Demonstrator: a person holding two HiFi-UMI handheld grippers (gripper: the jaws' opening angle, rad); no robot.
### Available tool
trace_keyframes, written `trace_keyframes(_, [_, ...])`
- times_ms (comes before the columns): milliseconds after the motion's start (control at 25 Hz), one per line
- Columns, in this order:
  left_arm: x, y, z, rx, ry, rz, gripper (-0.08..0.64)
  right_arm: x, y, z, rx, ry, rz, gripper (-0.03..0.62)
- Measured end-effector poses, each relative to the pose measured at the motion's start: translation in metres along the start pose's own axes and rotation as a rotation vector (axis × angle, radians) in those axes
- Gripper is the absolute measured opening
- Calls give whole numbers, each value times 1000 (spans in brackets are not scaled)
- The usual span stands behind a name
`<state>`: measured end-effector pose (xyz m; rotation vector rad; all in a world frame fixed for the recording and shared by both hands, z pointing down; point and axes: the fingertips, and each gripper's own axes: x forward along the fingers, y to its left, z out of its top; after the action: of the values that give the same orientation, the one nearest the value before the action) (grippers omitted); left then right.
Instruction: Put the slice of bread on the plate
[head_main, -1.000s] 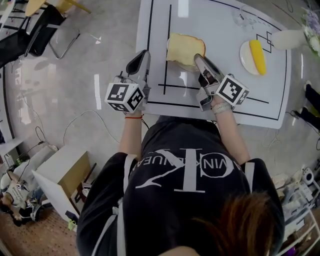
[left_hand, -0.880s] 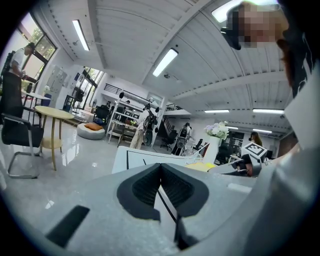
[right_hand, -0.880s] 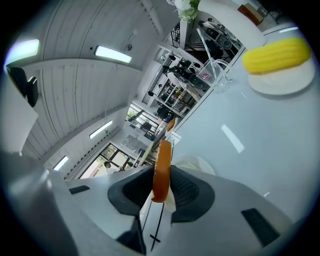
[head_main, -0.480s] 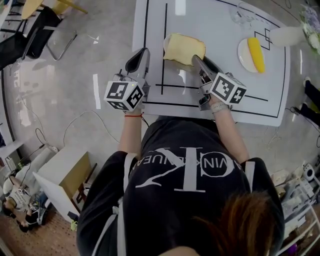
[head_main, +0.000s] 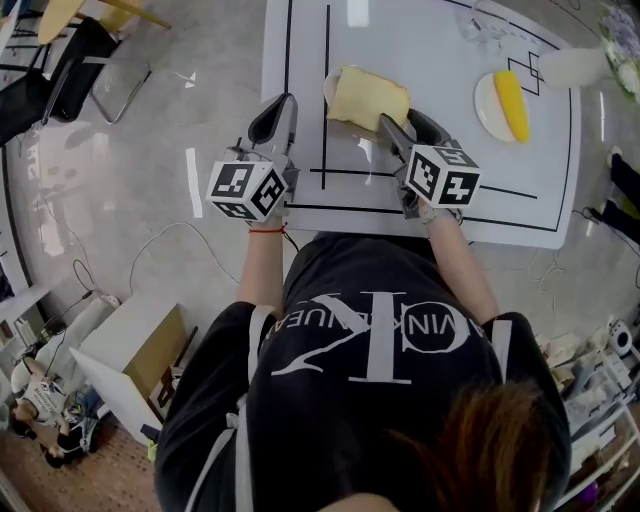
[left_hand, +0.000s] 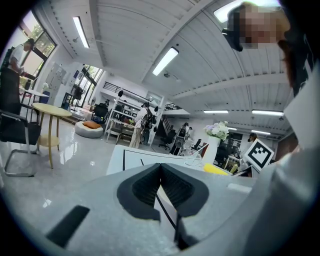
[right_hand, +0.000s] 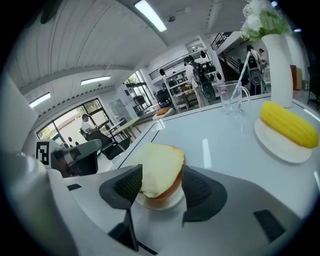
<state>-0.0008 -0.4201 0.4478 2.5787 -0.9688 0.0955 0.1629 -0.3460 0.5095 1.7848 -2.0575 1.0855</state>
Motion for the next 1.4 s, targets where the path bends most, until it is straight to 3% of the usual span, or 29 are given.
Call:
trace_keyframes(440, [5, -5, 0, -1, 3, -25, 11, -8, -2, 11, -36, -60, 0, 241])
trace_keyframes(960, [-2, -14, 12, 29, -20, -43, 11, -57, -8, 43, -162, -290, 2, 2])
trace_keyframes(1400, [-15, -23, 36, 100, -67, -35, 11, -96, -8, 75, -261, -444, 6, 2])
